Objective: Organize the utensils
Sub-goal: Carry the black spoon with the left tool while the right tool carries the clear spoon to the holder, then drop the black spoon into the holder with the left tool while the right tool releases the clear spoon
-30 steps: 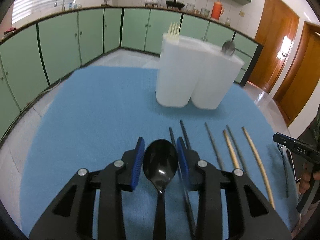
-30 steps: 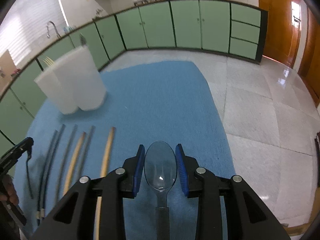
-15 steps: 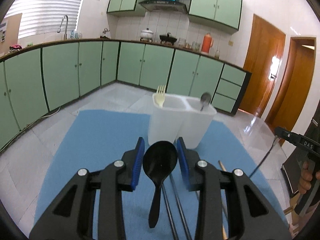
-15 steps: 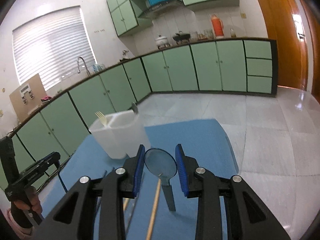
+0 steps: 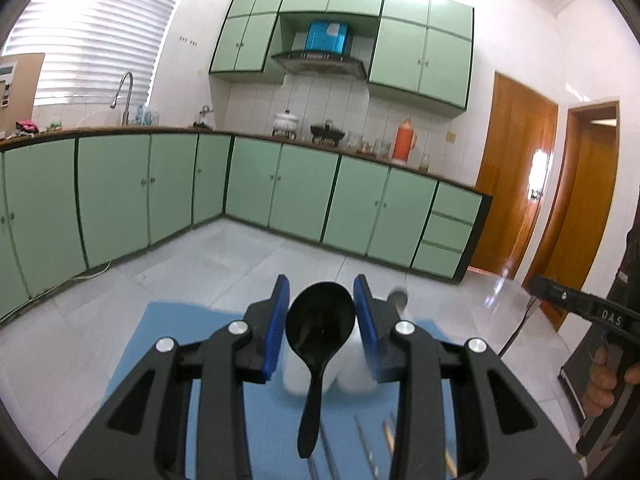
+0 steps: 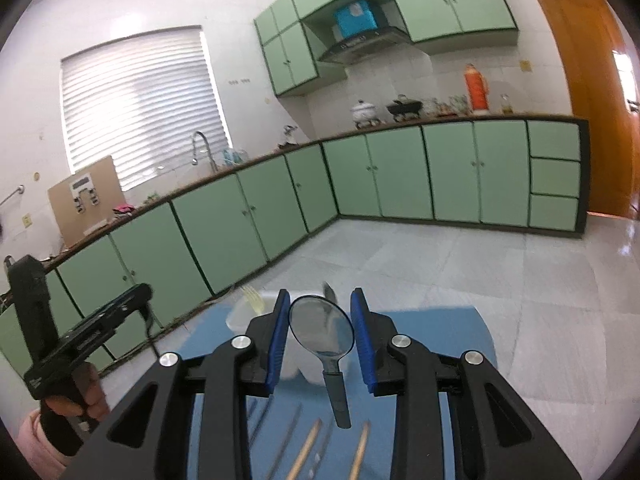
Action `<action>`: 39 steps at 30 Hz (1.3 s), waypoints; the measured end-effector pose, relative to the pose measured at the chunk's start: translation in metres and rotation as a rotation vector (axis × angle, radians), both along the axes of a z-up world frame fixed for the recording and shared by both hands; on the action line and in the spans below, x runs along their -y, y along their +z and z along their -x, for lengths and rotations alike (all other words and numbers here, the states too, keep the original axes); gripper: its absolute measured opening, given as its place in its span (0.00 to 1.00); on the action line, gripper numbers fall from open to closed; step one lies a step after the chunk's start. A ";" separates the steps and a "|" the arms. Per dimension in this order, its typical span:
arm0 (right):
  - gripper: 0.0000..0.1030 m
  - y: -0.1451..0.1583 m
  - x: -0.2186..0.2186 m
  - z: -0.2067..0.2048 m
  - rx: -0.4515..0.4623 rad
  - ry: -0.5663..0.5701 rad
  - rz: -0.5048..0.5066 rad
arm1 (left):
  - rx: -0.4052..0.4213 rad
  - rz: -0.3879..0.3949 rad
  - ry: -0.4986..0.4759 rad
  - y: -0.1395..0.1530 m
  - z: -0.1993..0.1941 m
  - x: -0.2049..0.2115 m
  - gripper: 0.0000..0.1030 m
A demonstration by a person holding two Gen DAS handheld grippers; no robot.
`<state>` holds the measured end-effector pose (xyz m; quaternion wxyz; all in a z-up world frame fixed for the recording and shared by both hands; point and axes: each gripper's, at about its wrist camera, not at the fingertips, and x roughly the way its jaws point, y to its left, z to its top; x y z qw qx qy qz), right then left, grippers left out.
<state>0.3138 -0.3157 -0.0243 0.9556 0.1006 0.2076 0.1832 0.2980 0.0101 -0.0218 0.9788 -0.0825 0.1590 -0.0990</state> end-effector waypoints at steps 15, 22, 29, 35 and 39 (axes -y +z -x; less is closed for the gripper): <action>0.30 0.030 -0.040 -0.089 0.070 0.051 -0.014 | 0.111 0.020 -0.018 0.031 -0.093 0.034 0.31; 0.30 -0.009 -0.055 -0.124 0.022 0.041 -0.011 | 0.077 0.019 -0.014 -0.007 -0.127 0.037 0.31; 0.30 -0.041 -0.062 -0.127 -0.026 0.060 -0.023 | 0.015 0.000 -0.007 -0.043 -0.134 0.032 0.31; 0.30 -0.056 -0.066 -0.119 -0.049 0.077 -0.022 | -0.027 -0.010 -0.004 -0.064 -0.132 0.026 0.32; 0.31 -0.061 -0.067 -0.115 -0.065 0.083 -0.011 | -0.053 -0.019 -0.002 -0.073 -0.128 0.024 0.32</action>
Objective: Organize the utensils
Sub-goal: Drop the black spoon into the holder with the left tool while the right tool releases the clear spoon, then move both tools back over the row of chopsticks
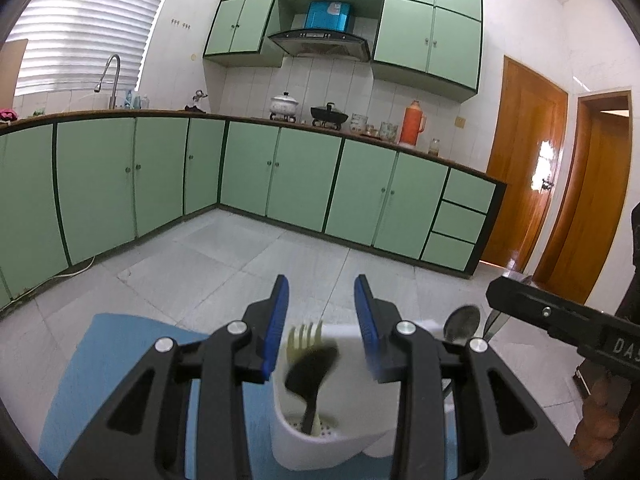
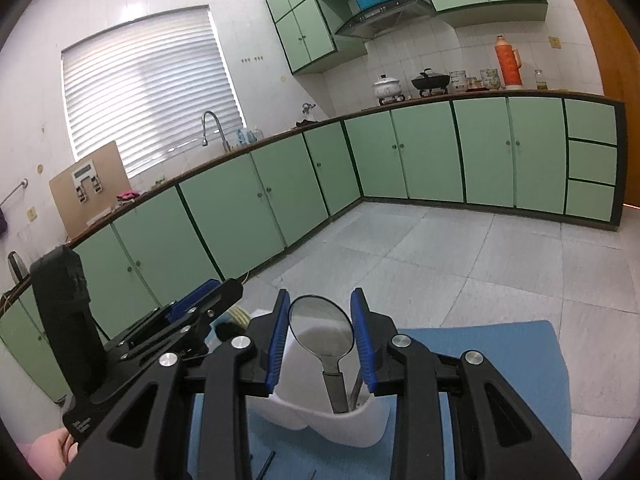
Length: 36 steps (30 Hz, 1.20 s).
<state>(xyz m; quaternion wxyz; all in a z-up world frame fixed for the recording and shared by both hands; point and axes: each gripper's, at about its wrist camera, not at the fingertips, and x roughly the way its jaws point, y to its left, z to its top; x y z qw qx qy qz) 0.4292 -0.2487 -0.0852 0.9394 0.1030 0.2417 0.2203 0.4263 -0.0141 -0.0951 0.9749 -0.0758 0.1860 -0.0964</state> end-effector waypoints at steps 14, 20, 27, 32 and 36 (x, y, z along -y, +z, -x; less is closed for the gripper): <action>0.53 0.005 0.011 0.029 0.033 -0.059 0.016 | 0.025 -0.011 0.029 0.011 0.035 -0.012 0.73; 0.75 0.008 0.022 0.052 0.035 -0.095 0.009 | 0.034 -0.005 0.039 0.020 0.067 -0.017 0.87; 0.94 0.001 0.032 0.096 0.031 -0.143 0.030 | 0.008 -0.002 0.051 0.020 0.105 -0.021 0.93; 0.94 -0.007 0.041 0.123 0.002 -0.167 0.060 | -0.021 -0.020 0.052 0.017 0.132 -0.022 0.94; 0.94 -0.016 0.045 0.144 -0.028 -0.176 0.065 | -0.049 -0.038 0.052 0.011 0.160 -0.022 0.94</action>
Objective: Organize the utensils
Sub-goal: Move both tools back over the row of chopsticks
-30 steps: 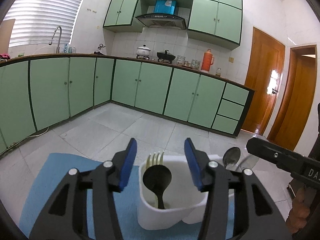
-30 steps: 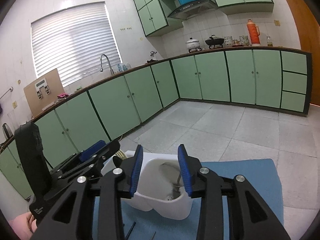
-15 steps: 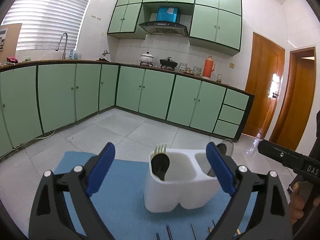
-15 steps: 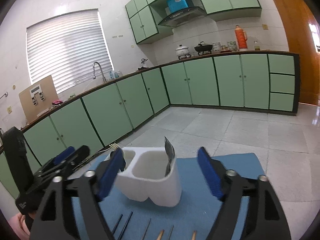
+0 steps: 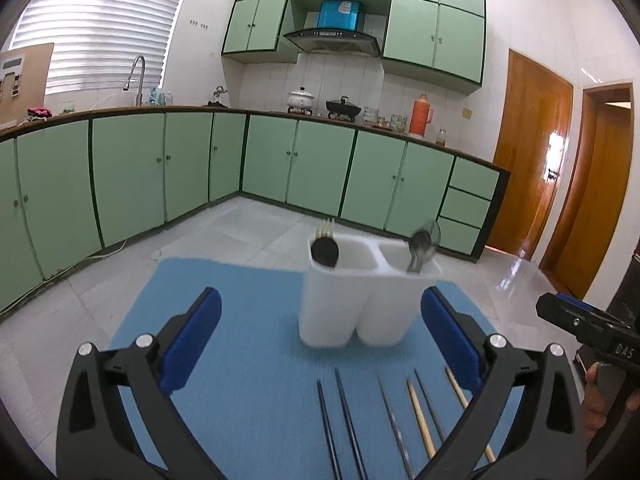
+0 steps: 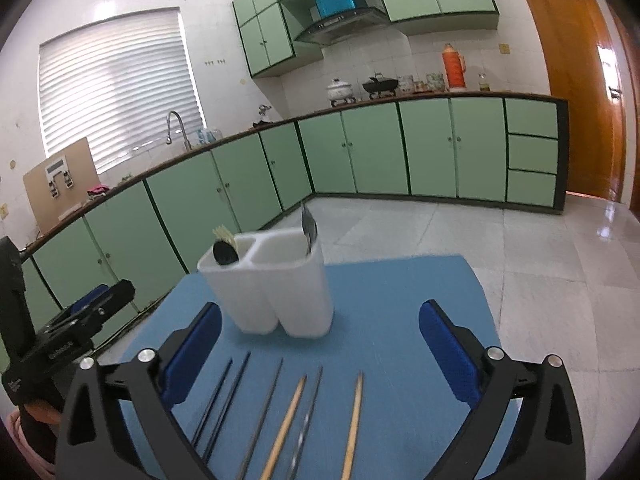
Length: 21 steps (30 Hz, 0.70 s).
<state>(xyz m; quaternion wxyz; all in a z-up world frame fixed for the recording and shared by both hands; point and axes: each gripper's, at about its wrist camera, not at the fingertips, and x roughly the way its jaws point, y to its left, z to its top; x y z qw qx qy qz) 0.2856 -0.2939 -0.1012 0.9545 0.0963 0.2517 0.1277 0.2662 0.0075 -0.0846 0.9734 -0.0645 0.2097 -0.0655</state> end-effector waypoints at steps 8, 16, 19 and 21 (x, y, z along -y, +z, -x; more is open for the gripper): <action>0.94 -0.021 0.006 0.050 -0.061 -0.026 0.014 | -0.068 -0.042 0.010 -0.022 0.053 0.000 0.94; 0.94 -0.053 0.010 0.105 -0.169 -0.027 0.052 | -0.133 -0.098 0.005 -0.051 0.103 -0.001 0.94; 0.91 -0.067 0.010 0.121 -0.217 -0.017 0.064 | -0.170 -0.107 -0.007 -0.064 0.117 0.002 0.94; 0.86 -0.075 0.007 0.129 -0.244 -0.002 0.093 | -0.199 -0.120 -0.019 -0.073 0.124 0.004 0.94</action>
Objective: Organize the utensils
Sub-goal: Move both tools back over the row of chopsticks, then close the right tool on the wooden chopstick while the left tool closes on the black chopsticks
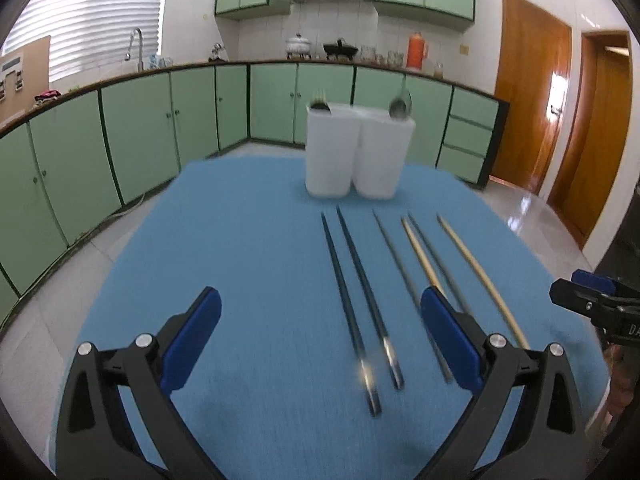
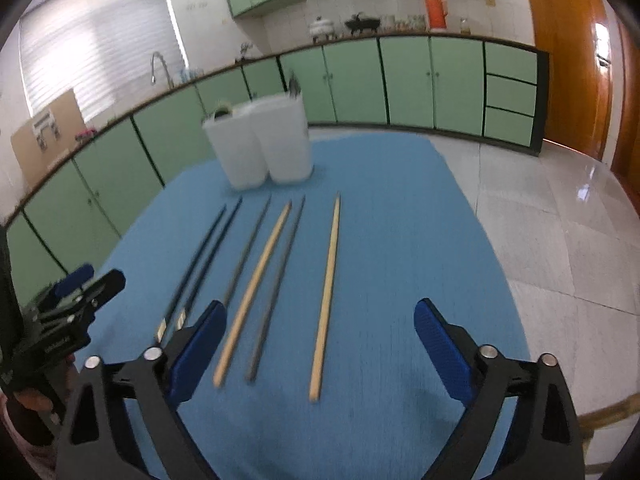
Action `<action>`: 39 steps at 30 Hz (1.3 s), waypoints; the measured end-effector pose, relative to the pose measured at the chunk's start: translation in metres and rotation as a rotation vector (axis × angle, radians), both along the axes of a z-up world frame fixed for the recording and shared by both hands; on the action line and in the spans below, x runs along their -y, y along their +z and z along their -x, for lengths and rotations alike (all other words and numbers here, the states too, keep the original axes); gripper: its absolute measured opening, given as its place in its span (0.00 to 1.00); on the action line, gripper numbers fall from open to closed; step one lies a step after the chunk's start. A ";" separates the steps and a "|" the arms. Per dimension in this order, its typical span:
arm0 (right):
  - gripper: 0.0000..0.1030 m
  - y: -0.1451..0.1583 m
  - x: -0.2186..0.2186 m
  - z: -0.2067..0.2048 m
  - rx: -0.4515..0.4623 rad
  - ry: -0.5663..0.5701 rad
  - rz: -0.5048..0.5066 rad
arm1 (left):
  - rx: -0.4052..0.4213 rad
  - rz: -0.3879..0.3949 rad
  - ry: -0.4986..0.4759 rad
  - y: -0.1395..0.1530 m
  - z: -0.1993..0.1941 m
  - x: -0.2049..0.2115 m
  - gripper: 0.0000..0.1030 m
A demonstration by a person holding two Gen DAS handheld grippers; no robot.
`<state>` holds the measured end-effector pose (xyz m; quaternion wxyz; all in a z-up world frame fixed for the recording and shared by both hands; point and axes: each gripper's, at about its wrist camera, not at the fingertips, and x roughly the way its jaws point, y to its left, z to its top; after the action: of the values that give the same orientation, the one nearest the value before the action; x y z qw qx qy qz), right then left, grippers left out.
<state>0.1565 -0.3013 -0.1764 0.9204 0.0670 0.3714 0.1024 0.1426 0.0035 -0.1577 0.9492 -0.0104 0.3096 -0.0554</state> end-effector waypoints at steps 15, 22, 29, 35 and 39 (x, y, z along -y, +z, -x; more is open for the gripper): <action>0.34 -0.039 -0.018 0.020 -0.102 0.068 0.079 | -0.116 0.005 -0.009 -0.034 0.020 0.013 0.94; 0.18 -0.047 -0.021 0.021 -0.105 0.080 0.093 | -0.143 0.017 0.000 -0.040 0.014 0.015 0.86; 0.12 -0.048 -0.022 0.017 -0.097 0.077 0.091 | -0.165 0.032 0.011 -0.045 0.008 0.017 0.79; 0.11 -0.048 -0.022 0.017 -0.093 0.071 0.088 | -0.166 0.026 0.014 -0.047 0.008 0.020 0.73; 0.11 -0.049 -0.021 0.018 -0.093 0.071 0.085 | -0.167 0.039 0.022 -0.046 0.008 0.018 0.63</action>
<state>0.1389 -0.2802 -0.2251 0.9000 0.0195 0.4198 0.1159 0.1346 -0.0143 -0.2033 0.9203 -0.0369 0.3863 -0.0497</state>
